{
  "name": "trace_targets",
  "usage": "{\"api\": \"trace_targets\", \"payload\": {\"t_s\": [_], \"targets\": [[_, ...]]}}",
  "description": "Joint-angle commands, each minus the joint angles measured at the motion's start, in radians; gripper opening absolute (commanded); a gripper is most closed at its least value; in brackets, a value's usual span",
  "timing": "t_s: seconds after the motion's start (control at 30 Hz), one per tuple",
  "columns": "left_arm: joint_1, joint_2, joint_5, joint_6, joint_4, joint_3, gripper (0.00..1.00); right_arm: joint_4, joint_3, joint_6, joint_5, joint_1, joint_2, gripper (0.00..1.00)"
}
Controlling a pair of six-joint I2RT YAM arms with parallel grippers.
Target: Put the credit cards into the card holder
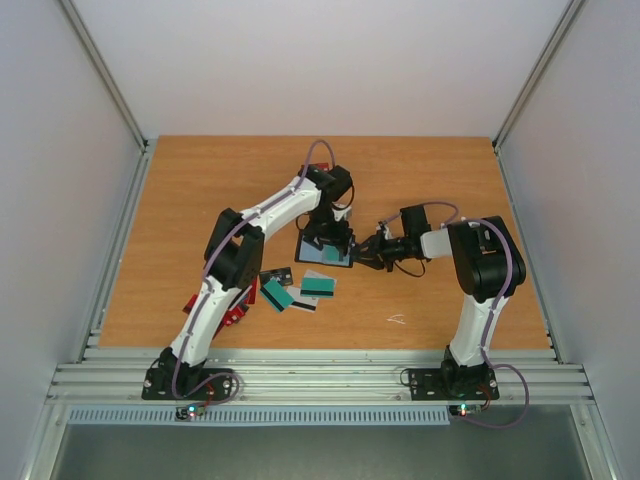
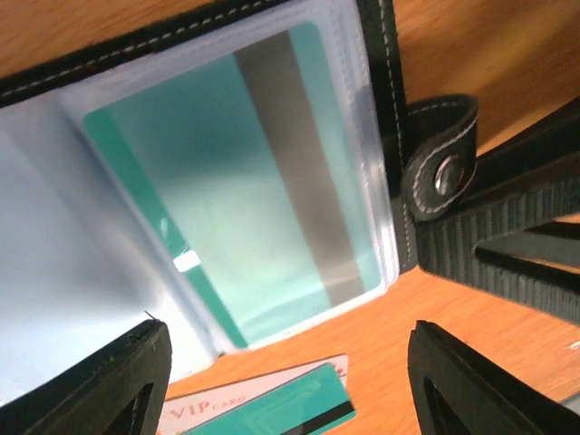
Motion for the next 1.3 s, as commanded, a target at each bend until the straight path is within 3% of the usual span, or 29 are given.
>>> {"api": "trace_targets", "payload": {"t_s": [0.0, 0.2, 0.33, 0.5, 0.67, 0.93, 1.27], "targets": [[0.02, -0.126, -0.036, 0.069, 0.005, -0.072, 0.75, -0.147, 0.031, -0.043, 0.012, 0.013, 0.006, 0.23], [0.168, -0.319, 0.03, -0.011, 0.209, -0.334, 0.88, -0.239, 0.074, -0.077, 0.028, 0.013, 0.006, 0.23], [0.258, -0.331, 0.133, -0.007, 0.29, -0.439, 0.88, -0.347, 0.108, -0.142, 0.053, 0.013, -0.024, 0.23], [0.288, -0.298, 0.189, 0.025, 0.344, -0.485, 0.86, -0.534, 0.167, -0.28, 0.082, 0.016, -0.12, 0.25], [0.296, -0.269, 0.244, 0.005, 0.402, -0.521, 0.81, -0.57, 0.224, -0.328, 0.05, 0.066, -0.141, 0.26], [0.296, -0.239, 0.219, -0.01, 0.412, -0.527, 0.79, -0.51, 0.294, -0.304, 0.094, 0.105, -0.028, 0.26], [0.297, -0.206, 0.299, -0.025, 0.452, -0.543, 0.77, -0.696, 0.331, -0.443, 0.293, 0.104, 0.09, 0.24]]}}
